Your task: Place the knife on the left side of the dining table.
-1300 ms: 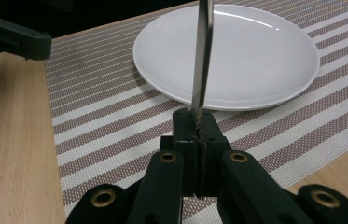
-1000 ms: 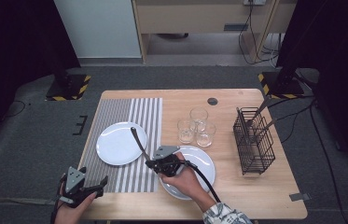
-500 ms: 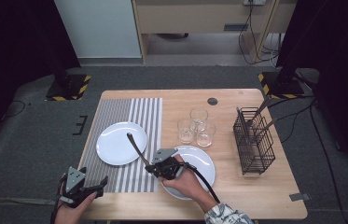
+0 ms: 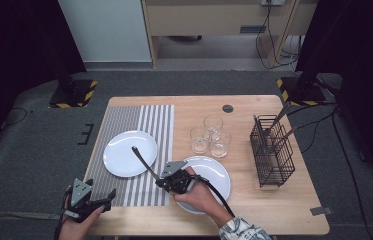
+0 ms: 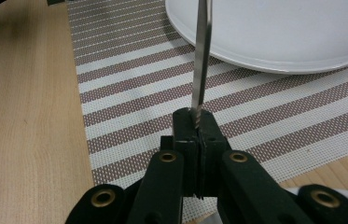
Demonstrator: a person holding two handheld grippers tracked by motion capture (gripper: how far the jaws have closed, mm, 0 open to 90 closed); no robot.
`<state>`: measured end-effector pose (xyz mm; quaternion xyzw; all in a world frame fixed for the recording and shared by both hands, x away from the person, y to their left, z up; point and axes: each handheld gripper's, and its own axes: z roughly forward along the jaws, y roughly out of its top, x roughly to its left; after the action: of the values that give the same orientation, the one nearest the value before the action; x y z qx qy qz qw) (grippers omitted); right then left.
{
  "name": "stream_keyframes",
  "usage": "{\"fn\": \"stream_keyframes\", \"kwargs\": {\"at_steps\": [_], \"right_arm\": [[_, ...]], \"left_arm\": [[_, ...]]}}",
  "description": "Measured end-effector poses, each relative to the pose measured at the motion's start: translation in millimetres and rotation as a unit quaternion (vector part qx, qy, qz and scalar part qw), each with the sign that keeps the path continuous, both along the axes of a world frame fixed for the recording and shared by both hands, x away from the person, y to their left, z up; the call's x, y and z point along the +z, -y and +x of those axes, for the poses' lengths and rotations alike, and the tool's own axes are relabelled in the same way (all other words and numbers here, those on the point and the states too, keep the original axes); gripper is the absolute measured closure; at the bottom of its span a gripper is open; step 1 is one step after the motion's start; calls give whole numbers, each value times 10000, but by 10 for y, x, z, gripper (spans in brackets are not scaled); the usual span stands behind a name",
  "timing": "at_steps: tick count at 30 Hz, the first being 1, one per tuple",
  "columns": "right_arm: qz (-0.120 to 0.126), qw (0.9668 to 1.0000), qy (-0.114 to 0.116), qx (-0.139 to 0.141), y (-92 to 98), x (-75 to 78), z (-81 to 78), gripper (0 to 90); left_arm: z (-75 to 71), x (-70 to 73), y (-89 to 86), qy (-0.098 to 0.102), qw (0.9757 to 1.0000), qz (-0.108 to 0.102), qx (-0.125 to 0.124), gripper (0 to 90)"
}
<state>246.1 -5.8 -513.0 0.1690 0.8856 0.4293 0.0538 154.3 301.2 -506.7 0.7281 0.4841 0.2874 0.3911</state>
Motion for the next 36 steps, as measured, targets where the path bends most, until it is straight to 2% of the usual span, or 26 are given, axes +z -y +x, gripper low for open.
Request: {"fn": "stream_keyframes", "kwargs": {"at_steps": [13, 18, 23, 36], "right_arm": [[-174, 9995, 239, 73, -57, 10, -40, 893], [-282, 9990, 344, 108, -93, 17, -55, 894], [-370, 9984, 406, 124, -127, 22, -62, 894], [-546, 9972, 483, 166, -207, 23, -66, 894]], "left_arm": [[-23, 16, 5, 37, 10000, -9, 41, 63], [-159, 11, 40, 44, 9999, 148, -50, 61], [-224, 3, 55, 6, 9997, 216, -101, 61], [-220, -2, 55, 0, 9997, 235, -90, 52]]}}
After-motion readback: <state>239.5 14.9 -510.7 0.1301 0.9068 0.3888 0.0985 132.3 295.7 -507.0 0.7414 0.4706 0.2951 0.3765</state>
